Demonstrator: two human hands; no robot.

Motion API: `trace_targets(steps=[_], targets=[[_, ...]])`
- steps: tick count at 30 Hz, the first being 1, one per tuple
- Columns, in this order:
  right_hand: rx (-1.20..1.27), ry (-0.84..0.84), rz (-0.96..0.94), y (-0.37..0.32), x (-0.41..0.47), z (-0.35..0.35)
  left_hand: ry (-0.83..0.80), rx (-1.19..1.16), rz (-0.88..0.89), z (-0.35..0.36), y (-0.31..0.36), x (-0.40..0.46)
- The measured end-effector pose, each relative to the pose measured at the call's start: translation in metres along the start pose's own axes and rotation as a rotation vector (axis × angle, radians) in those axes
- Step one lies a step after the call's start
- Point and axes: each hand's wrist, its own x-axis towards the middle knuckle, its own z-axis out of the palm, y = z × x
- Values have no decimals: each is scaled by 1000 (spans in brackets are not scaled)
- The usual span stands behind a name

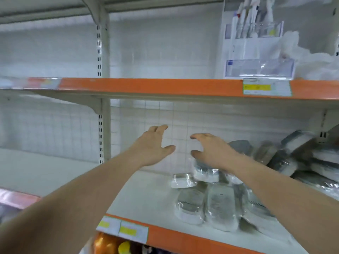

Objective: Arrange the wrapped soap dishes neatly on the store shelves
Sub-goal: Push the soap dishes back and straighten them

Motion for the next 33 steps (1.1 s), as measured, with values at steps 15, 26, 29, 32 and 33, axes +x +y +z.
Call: trace_targets(steps=[15, 26, 29, 32, 33], targets=[[107, 467, -187, -181, 46, -109, 532, 92, 257, -195, -111, 7], [-163, 414, 159, -206, 120, -141, 299, 48, 218, -237, -174, 93], [-136, 349, 199, -199, 143, -142, 241, 69, 233, -234, -173, 112], [-173, 264, 240, -188, 168, -142, 175, 85, 232, -229, -165, 133], [-187, 235, 250, -184, 176, -142, 150, 89, 234, -227, -161, 142]])
